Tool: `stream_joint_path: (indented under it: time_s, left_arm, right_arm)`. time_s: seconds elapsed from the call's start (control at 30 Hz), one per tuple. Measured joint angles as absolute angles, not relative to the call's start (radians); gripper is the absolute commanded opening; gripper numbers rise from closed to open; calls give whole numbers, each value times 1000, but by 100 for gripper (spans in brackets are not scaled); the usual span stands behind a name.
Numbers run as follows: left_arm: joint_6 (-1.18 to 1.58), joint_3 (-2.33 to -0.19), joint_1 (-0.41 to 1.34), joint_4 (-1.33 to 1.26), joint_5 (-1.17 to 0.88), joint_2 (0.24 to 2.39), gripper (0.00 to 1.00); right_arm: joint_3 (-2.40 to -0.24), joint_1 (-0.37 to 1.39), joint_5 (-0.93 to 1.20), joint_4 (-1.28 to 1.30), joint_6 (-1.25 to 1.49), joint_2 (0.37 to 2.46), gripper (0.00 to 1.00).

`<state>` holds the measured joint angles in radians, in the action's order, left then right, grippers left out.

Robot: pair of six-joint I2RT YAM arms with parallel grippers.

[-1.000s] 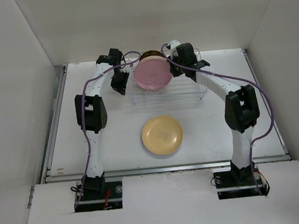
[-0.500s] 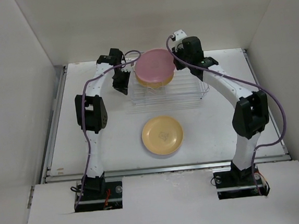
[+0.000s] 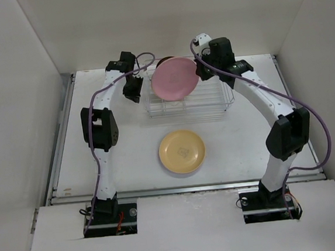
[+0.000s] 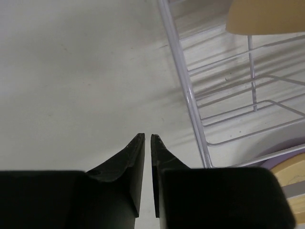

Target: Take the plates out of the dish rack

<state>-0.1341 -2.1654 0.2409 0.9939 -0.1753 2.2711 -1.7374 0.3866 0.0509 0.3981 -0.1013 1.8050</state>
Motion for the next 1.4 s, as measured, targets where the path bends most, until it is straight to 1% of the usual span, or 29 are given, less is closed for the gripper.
stream_joint_path:
  time_s: [0.03, 0.13, 0.17, 0.3, 0.4, 0.47, 0.5, 0.53, 0.57, 0.6, 0.63, 0.67, 0.7, 0.8, 0.97, 1.1, 1.2, 1.27, 1.33, 1.4]
  left_arm:
    - [-135, -2162, 241, 984, -161, 2260, 14]
    - [-138, -2145, 240, 950, -128, 2209, 19]
    - [-138, -2140, 240, 935, -125, 2190, 24]
    - [-145, -2138, 234, 872, -142, 2130, 37]
    - [-160, -2138, 234, 823, -173, 2109, 40]
    - [-175, -2138, 237, 797, -194, 2108, 40]
    - [-185, -2138, 241, 789, -205, 2109, 42]
    - [-197, -2138, 246, 781, -218, 2109, 42]
    - [-205, -2138, 253, 772, -230, 2109, 42]
    - [-218, -2138, 262, 751, -243, 2109, 42]
    - [-223, -2138, 270, 741, -248, 2109, 43]
    - [-232, -2135, 279, 722, -255, 2109, 43]
    - [-238, -2131, 289, 704, -261, 2109, 43]
    - [-251, -2120, 311, 651, -272, 2111, 44]
    - [-265, -2119, 339, 602, -280, 2119, 44]
    - [-290, -2120, 355, 583, -259, 2140, 44]
    - [-306, -2120, 364, 576, -232, 2166, 39]
    - [-314, -2120, 366, 573, -215, 2182, 38]
    - [-320, -2120, 369, 566, -197, 2196, 32]
    - [-327, -2120, 370, 561, -178, 2204, 25]
  right_arm:
    - [-1750, 387, 78, 451, -109, 1804, 0]
    - [-1738, 387, 173, 566, -125, 1773, 0]
    - [-1714, 388, 199, 594, -129, 1753, 0]
    - [-1568, 402, 297, 716, -139, 1665, 0]
    - [-1478, 424, 328, 780, -135, 1663, 0]
    - [-1428, 442, 340, 811, -130, 1695, 0]
    - [-1419, 447, 343, 817, -126, 1707, 1]
    - [-1408, 455, 345, 825, -123, 1726, 5]
    - [-1404, 461, 346, 833, -119, 1743, 14]
    - [-1402, 466, 345, 838, -113, 1761, 42]
    - [-1402, 469, 345, 838, -107, 1776, 55]
    - [-1402, 474, 345, 837, -108, 1785, 64]
    - [-1402, 480, 342, 838, -103, 1791, 70]
    - [-1408, 493, 336, 838, -96, 1794, 76]
    - [-1426, 500, 298, 837, -88, 1780, 76]
    - [-1428, 499, 258, 831, -66, 1711, 79]
    - [-1440, 498, 225, 810, -42, 1640, 82]
    - [-1451, 494, 198, 783, -25, 1587, 82]
    - [-1458, 489, 165, 754, -9, 1545, 82]
    - [-1461, 478, 118, 720, 13, 1510, 85]
